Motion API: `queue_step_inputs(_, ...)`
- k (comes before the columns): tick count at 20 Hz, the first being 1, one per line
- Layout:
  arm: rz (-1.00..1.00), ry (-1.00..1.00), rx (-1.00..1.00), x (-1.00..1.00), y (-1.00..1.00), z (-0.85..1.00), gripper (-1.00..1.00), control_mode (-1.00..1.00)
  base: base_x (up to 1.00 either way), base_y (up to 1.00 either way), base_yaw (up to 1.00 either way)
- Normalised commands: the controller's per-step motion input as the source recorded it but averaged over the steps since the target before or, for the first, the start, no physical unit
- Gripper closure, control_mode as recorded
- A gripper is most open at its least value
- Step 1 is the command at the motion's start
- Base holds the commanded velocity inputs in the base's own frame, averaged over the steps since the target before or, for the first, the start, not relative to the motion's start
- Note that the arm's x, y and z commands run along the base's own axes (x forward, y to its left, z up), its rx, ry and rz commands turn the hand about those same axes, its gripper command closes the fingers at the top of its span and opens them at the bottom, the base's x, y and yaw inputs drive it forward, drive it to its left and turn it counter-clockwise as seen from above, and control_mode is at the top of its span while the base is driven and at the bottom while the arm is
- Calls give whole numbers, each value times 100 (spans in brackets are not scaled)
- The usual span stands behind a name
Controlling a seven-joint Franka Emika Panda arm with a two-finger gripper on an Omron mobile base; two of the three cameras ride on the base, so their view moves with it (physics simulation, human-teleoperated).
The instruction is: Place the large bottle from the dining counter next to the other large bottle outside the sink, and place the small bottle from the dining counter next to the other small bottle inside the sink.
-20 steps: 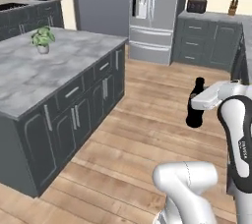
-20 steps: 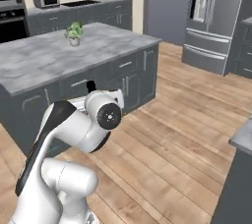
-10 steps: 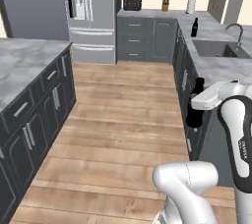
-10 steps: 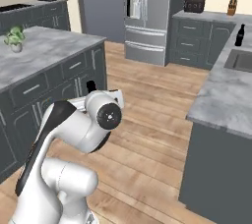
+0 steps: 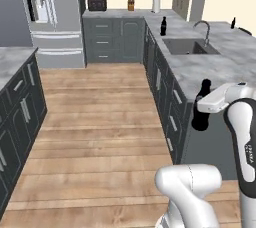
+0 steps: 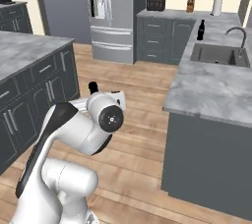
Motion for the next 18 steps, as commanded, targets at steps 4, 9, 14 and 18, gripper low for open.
queue_step_inputs(4,0,0,0,0,0,0,100,100,1,38,0)
queue_step_inputs(9,0,0,0,0,0,0,100,100,0,100,-1)
queue_step_inputs(14,0,0,0,0,0,0,100,100,0,99,-6)
queue_step_inputs(18,0,0,0,0,0,0,100,100,0,50,-6)
